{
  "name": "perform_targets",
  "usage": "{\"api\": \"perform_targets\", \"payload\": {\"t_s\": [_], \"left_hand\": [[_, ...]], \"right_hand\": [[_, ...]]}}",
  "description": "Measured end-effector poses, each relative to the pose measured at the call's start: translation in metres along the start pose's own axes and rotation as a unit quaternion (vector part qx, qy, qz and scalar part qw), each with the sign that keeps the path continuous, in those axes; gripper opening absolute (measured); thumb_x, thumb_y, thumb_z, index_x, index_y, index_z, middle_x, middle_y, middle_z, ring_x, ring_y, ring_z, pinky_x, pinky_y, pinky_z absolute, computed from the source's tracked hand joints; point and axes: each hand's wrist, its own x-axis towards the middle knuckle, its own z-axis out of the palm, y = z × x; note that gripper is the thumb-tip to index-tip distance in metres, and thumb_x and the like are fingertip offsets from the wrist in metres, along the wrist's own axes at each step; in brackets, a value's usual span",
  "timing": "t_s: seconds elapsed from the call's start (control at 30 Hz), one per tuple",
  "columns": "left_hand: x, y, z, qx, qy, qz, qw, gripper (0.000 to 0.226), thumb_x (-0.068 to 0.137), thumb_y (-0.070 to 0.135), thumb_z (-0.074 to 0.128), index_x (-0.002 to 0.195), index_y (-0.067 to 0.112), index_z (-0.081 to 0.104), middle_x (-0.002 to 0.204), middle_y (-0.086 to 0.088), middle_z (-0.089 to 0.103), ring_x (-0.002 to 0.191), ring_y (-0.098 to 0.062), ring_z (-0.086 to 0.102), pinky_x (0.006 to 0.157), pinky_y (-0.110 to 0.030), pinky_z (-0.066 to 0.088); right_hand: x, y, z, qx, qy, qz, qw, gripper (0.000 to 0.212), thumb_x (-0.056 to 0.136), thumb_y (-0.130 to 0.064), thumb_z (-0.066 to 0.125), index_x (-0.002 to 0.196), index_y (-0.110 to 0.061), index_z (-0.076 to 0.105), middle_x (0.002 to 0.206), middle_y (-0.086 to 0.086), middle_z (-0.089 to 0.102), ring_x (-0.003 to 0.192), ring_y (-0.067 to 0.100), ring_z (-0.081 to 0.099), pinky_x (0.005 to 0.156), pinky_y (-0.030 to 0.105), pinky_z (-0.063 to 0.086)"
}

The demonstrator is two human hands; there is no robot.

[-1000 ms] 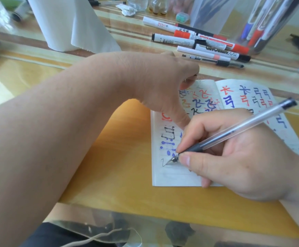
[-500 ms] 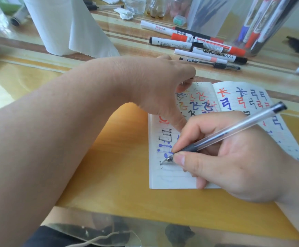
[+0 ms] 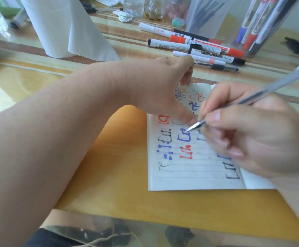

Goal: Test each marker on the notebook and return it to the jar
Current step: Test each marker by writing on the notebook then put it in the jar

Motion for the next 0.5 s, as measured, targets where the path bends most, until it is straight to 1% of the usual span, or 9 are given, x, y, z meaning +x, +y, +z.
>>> {"api": "perform_targets", "payload": {"t_s": [0.03, 0.07, 0.13, 0.2, 0.27, 0.33, 0.37, 0.43, 0.5], "left_hand": [[0.001, 0.000, -0.003, -0.049, 0.009, 0.019, 0.999, 0.070, 0.072, 0.076, 0.064, 0.122, 0.032, 0.043, 0.131, 0.008, 0.058, 0.112, -0.019, 0.060, 0.096, -0.041, 0.052], [0.001, -0.001, -0.004, -0.106, 0.018, 0.036, 0.994, 0.057, 0.084, 0.073, 0.055, 0.113, 0.027, 0.042, 0.125, 0.006, 0.061, 0.107, -0.020, 0.063, 0.092, -0.043, 0.053], [0.000, 0.000, -0.007, -0.169, 0.063, 0.038, 0.983, 0.028, 0.102, 0.047, 0.047, 0.107, 0.020, 0.044, 0.115, 0.002, 0.065, 0.099, -0.022, 0.063, 0.084, -0.041, 0.052], [0.004, -0.002, -0.006, -0.243, 0.091, 0.042, 0.965, 0.011, 0.103, 0.022, 0.043, 0.103, 0.015, 0.050, 0.106, -0.002, 0.068, 0.090, -0.016, 0.061, 0.076, -0.037, 0.049], [0.005, -0.006, -0.002, -0.298, 0.094, 0.056, 0.948, 0.014, 0.100, 0.011, 0.041, 0.098, 0.014, 0.054, 0.100, -0.001, 0.070, 0.073, -0.004, 0.055, 0.067, -0.026, 0.043], [0.008, -0.008, 0.000, -0.328, 0.091, 0.059, 0.938, 0.020, 0.102, 0.008, 0.040, 0.100, 0.018, 0.057, 0.095, 0.005, 0.070, 0.064, 0.000, 0.053, 0.062, -0.018, 0.041], [0.010, -0.009, 0.002, -0.334, 0.090, 0.061, 0.936, 0.022, 0.104, 0.010, 0.041, 0.103, 0.022, 0.058, 0.094, 0.009, 0.070, 0.063, 0.001, 0.055, 0.061, -0.018, 0.043], [0.014, -0.009, 0.008, -0.343, 0.091, 0.053, 0.933, 0.022, 0.107, 0.018, 0.046, 0.109, 0.030, 0.063, 0.096, 0.012, 0.073, 0.063, -0.002, 0.060, 0.064, -0.025, 0.053], [0.017, -0.007, 0.010, -0.381, 0.097, 0.040, 0.918, 0.022, 0.105, 0.023, 0.054, 0.113, 0.038, 0.067, 0.096, 0.009, 0.077, 0.064, -0.014, 0.067, 0.066, -0.032, 0.060]], "right_hand": [[0.004, -0.004, -0.003, 0.014, 0.022, -0.021, 0.999, 0.008, 0.063, 0.001, 0.064, 0.067, -0.004, 0.059, 0.046, 0.014, 0.039, 0.039, 0.017, 0.031, 0.040, 0.015, 0.026], [0.008, -0.010, -0.006, 0.023, 0.045, -0.040, 0.998, 0.008, 0.069, 0.002, 0.061, 0.069, -0.006, 0.060, 0.045, 0.009, 0.039, 0.038, 0.015, 0.031, 0.040, 0.014, 0.026], [0.018, -0.025, -0.012, 0.025, 0.086, -0.067, 0.994, 0.015, 0.076, 0.003, 0.056, 0.072, -0.011, 0.056, 0.045, 0.003, 0.039, 0.037, 0.010, 0.031, 0.041, 0.011, 0.027], [0.031, -0.042, -0.018, 0.011, 0.116, -0.074, 0.990, 0.020, 0.079, 0.005, 0.056, 0.070, -0.014, 0.055, 0.046, 0.001, 0.039, 0.038, 0.010, 0.032, 0.040, 0.011, 0.026], [0.047, -0.057, -0.025, -0.009, 0.137, -0.073, 0.988, 0.020, 0.077, 0.002, 0.059, 0.067, -0.015, 0.059, 0.049, 0.004, 0.040, 0.042, 0.014, 0.035, 0.039, 0.015, 0.024], [0.063, -0.065, -0.031, -0.006, 0.160, -0.066, 0.985, 0.017, 0.080, -0.002, 0.058, 0.068, -0.013, 0.062, 0.053, 0.006, 0.041, 0.045, 0.017, 0.035, 0.040, 0.018, 0.023], [0.070, -0.065, -0.033, 0.004, 0.175, -0.060, 0.983, 0.019, 0.085, -0.003, 0.055, 0.069, -0.012, 0.062, 0.054, 0.005, 0.042, 0.046, 0.018, 0.035, 0.040, 0.019, 0.022], [0.077, -0.057, -0.036, 0.031, 0.210, -0.060, 0.975, 0.024, 0.090, -0.005, 0.049, 0.071, -0.009, 0.062, 0.054, 0.005, 0.042, 0.046, 0.018, 0.034, 0.040, 0.020, 0.021], [0.075, -0.042, -0.038, 0.052, 0.231, -0.093, 0.967, 0.018, 0.087, -0.005, 0.052, 0.071, -0.007, 0.060, 0.052, 0.008, 0.039, 0.046, 0.018, 0.030, 0.041, 0.020, 0.020]]}}
